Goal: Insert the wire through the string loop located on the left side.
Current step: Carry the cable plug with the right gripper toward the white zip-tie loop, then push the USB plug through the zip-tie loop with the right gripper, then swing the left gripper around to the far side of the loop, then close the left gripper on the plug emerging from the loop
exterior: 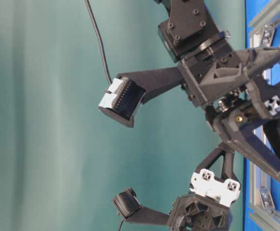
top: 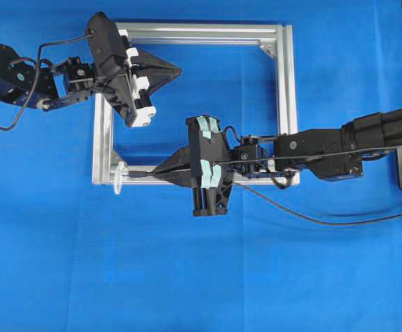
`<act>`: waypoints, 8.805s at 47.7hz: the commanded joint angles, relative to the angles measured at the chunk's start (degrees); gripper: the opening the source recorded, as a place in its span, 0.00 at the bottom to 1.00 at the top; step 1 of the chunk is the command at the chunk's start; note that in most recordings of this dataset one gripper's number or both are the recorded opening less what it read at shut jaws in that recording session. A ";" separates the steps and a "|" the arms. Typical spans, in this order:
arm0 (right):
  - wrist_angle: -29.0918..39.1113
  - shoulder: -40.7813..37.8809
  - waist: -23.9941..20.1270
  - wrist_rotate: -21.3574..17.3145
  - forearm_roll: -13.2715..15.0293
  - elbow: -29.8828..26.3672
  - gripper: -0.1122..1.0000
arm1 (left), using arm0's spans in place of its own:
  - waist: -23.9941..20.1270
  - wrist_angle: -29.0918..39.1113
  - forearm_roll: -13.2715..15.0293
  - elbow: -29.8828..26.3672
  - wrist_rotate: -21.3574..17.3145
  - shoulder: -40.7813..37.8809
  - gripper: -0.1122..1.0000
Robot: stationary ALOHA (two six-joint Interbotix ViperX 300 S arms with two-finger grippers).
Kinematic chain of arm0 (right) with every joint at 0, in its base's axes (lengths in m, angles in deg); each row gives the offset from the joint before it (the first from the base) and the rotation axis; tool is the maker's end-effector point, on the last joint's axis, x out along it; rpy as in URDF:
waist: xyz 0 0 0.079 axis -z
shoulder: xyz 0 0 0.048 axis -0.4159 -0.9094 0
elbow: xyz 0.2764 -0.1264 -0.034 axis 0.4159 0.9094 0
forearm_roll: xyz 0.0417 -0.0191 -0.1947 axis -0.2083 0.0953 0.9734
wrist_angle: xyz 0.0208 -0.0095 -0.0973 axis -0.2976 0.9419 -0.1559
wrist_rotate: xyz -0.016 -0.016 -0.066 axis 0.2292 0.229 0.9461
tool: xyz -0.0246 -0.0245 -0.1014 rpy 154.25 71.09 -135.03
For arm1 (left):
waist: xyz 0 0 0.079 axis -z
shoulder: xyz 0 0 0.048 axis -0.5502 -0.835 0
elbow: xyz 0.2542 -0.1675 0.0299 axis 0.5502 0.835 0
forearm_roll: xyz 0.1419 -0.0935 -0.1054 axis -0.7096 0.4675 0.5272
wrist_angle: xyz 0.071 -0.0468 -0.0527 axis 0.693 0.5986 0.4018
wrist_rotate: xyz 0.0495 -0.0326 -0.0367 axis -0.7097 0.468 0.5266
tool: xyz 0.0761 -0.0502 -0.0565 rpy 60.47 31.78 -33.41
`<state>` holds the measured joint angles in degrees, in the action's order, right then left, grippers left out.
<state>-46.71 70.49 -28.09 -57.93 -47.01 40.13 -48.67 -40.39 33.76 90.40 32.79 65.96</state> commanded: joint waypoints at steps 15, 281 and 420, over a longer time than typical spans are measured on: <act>-0.18 1.05 0.18 0.09 0.00 -1.14 0.06 | 0.00 -0.35 -0.18 -0.35 0.00 1.76 0.10; 0.35 -8.00 0.18 0.00 0.00 -12.66 0.06 | 19.86 -1.23 -0.53 30.50 2.29 32.61 0.10; 0.62 -8.00 -0.09 -0.09 0.00 -12.57 0.06 | 23.64 2.81 -0.88 21.45 2.29 14.68 0.81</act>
<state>-46.10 61.43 -28.09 -57.93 -47.01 28.79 -25.12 -37.57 32.88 112.63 34.90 80.20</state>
